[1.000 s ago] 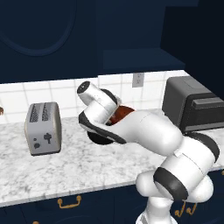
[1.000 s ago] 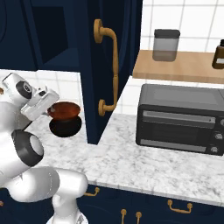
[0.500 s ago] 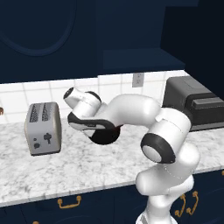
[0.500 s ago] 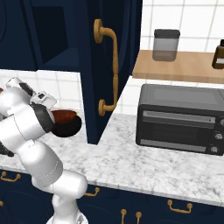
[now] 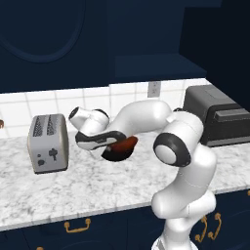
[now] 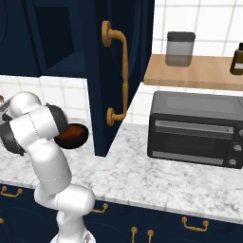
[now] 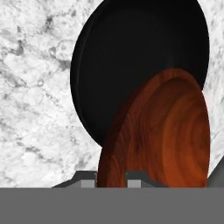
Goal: Pick up the bowls on the counter and stack them on top of one another in the open cabinet. Place the smaller bowl on top of the larger bowl.
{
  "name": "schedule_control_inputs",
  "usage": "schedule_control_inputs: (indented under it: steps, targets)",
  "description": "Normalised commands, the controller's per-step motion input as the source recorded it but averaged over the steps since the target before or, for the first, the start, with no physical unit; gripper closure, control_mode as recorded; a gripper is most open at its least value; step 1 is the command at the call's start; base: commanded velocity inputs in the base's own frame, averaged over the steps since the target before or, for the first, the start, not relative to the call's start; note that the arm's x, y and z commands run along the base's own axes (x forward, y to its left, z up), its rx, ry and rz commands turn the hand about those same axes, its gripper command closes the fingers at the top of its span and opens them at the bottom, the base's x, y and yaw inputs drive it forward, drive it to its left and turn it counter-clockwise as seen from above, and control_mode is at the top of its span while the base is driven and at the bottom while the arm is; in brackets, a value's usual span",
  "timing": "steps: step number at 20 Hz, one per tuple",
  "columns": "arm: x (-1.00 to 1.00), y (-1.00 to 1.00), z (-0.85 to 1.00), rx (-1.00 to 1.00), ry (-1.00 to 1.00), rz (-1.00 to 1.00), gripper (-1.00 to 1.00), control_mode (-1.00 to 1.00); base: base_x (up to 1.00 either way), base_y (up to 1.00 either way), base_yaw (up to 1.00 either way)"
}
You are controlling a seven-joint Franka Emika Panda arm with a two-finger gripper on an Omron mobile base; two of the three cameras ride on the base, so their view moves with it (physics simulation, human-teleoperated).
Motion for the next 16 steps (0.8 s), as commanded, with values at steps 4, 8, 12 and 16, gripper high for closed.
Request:
schedule_control_inputs:
  steps: [4,8,12,16]
  targets:
    - [0.00,0.00,-0.22,0.04,-0.08,0.00,1.00,-1.00,0.00,0.00,0.00]
    - [0.01,0.00,0.00,0.01,-0.21,0.00,1.00,-1.00,0.00,0.00,0.00]
    - [0.01,0.00,-0.03,0.01,-0.19,0.00,1.00,-1.00,0.00,0.00,0.00]
    - [0.07,0.00,-0.10,0.04,-0.16,0.00,1.00,-1.00,0.00,0.00,0.00]
